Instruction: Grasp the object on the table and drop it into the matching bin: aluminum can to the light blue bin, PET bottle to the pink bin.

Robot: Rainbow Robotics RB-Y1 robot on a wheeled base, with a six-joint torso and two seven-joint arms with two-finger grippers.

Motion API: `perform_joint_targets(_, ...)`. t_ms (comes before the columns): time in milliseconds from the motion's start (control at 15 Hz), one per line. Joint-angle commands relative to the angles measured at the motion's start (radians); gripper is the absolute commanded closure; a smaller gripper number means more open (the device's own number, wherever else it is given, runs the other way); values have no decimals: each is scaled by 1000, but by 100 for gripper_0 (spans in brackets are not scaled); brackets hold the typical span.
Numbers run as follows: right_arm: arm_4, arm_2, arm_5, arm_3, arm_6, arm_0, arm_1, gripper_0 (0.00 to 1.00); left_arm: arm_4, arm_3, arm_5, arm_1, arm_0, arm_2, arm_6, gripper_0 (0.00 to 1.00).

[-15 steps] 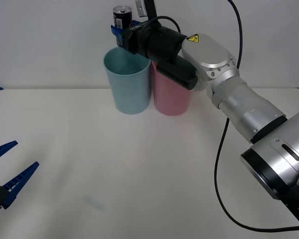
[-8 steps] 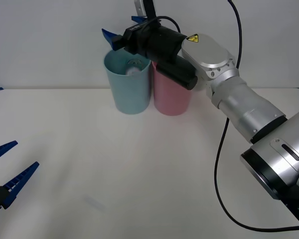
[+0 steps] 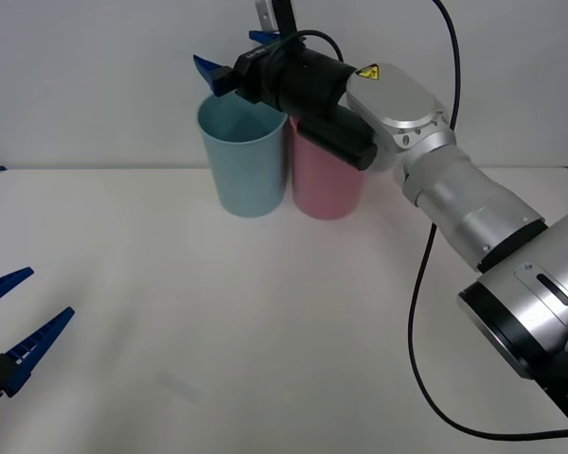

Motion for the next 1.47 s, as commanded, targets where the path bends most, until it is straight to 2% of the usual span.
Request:
perform_joint_targets(67, -17, 0, -23, -39, 11, 21, -21, 0, 0, 0, 0, 0, 0, 0, 0, 0)
perform_joint_targets(600, -16, 28, -51, -437, 6, 279, -168, 0, 0, 0, 0, 0, 0, 0, 0, 0)
perform_joint_targets(933, -25, 29, -80, -678, 16, 469, -301, 0, 0, 0, 0, 0, 0, 0, 0, 0)
perform_joint_targets(1200, -82, 22, -100, -818, 52, 612, -410, 0, 0, 0, 0, 0, 0, 0, 0, 0)
perform_joint_targets(1467, -85, -75, -238, -859, 169, 747, -453, 0, 0, 0, 0, 0, 0, 0, 0, 0)
